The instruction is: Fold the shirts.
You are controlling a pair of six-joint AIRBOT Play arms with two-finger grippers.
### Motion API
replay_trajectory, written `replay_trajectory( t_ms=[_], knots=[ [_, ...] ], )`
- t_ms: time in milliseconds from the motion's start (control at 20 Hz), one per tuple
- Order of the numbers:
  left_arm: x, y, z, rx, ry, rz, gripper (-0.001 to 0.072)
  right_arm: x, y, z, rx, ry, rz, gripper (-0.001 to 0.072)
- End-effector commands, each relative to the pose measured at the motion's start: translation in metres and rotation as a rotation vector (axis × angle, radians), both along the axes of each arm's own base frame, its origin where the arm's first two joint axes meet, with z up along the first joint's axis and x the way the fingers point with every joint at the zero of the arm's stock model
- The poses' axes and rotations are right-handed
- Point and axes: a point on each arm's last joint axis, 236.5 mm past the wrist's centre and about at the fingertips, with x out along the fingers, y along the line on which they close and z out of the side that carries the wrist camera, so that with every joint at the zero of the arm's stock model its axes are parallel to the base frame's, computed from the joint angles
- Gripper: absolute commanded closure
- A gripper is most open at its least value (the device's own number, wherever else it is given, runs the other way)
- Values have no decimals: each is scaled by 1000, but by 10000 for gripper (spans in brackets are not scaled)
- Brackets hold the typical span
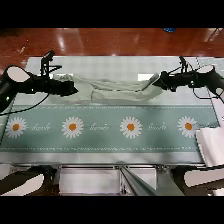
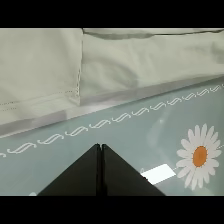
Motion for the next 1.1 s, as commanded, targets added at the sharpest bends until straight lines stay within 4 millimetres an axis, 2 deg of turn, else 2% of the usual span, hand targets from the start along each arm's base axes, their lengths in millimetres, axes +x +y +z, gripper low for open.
replay_trajectory(
  t_ms=[0,100,200,400,550,700,800,950,1050],
  knots=[
    [2,-15,6,-38,-22,-17,686,-34,-2,65,-126,-133,95,690],
    [8,-47,16,-110,-58,-17,686,-65,-5,103,-166,-219,77,690],
    [5,-87,17,-129,-86,-70,687,-103,0,136,-179,-291,65,690],
    [-25,-185,-12,-129,9,-298,687,-170,14,191,-150,-386,14,690],
    [-56,-246,-29,-129,117,-465,688,-203,22,214,-131,-424,4,690],
    [-88,-302,-43,-126,143,-586,688,-222,27,222,-129,-439,16,690],
    [-117,-331,-51,-124,186,-639,688,-226,27,223,-130,-440,22,690],
    [-152,-357,-59,-117,194,-721,687,-227,28,222,-131,-436,25,690],
    [-158,-360,-60,-113,198,-735,687,-226,27,223,-131,-439,22,690]
  ],
)
